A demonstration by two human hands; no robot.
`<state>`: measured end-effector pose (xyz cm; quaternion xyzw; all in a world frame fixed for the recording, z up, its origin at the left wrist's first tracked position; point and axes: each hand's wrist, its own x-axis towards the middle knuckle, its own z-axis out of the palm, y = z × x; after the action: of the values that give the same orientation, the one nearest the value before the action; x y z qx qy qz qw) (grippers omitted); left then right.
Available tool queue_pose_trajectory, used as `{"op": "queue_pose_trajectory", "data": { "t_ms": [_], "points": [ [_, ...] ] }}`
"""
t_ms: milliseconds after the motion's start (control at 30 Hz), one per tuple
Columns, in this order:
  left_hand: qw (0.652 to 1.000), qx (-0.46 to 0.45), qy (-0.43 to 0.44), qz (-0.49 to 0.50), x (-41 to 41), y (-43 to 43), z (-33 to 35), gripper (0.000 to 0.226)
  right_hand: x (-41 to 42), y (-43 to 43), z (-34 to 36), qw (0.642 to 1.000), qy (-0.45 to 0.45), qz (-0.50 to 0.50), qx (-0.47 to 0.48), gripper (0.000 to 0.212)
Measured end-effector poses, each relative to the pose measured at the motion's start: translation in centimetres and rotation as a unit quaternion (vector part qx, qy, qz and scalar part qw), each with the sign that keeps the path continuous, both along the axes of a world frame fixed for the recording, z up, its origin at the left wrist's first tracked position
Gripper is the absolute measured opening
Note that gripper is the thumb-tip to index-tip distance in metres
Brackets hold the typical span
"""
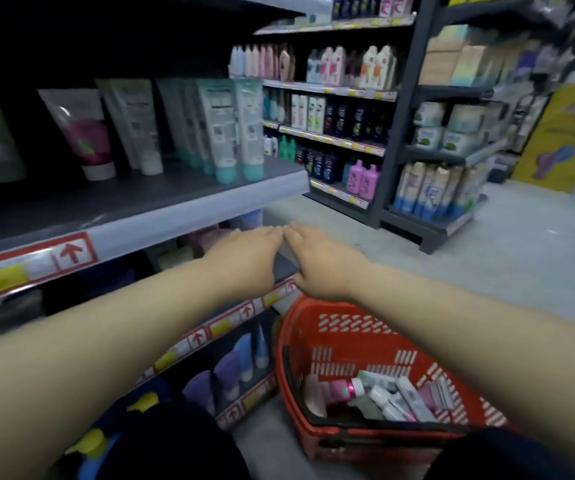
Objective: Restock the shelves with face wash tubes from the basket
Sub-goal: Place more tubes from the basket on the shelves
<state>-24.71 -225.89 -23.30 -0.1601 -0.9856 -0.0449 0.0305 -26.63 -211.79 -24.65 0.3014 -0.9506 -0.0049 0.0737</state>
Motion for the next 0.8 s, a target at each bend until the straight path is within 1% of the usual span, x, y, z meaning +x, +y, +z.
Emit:
{"op": "queue_pose_trajectory", "data": {
  "t_ms": [67, 133, 300, 467, 567, 667, 800],
  "points": [
    [0.999, -0.038, 0.007, -0.027, -0.9, 2.5, -2.5, 0.056, 0.1, 2.6, -1.7, 1.000, -0.016, -0.022, 0.012, 0.071],
    [0.997, -0.060, -0.004, -0.048, -2.0, 4.9, -5.0, 0.059, 0.0, 5.1, -3.6, 0.998, -0.040, -0.040, 0.023, 0.072],
    [0.988, -0.098, -0.065, -0.096, -4.9, 10.1, -10.7, 0.064, -1.6, 10.3, -9.0, 0.990, -0.103, -0.078, 0.061, 0.076],
    [0.975, -0.130, -0.138, -0.113, -8.0, 14.2, -16.1, 0.074, -4.5, 14.4, -15.2, 0.976, -0.174, -0.111, 0.074, 0.080],
    [0.968, -0.133, -0.179, -0.116, -10.2, 16.5, -19.9, 0.072, -6.7, 16.6, -19.3, 0.968, -0.207, -0.128, 0.058, 0.071],
    [0.964, -0.121, -0.204, -0.119, -12.4, 18.5, -24.8, 0.056, -8.6, 18.6, -24.1, 0.955, -0.252, -0.153, 0.046, 0.058],
    [0.943, -0.110, -0.295, -0.111, -14.4, 20.5, -31.2, 0.051, -10.5, 20.4, -30.3, 0.923, -0.338, -0.166, 0.076, 0.045]
  ]
}}
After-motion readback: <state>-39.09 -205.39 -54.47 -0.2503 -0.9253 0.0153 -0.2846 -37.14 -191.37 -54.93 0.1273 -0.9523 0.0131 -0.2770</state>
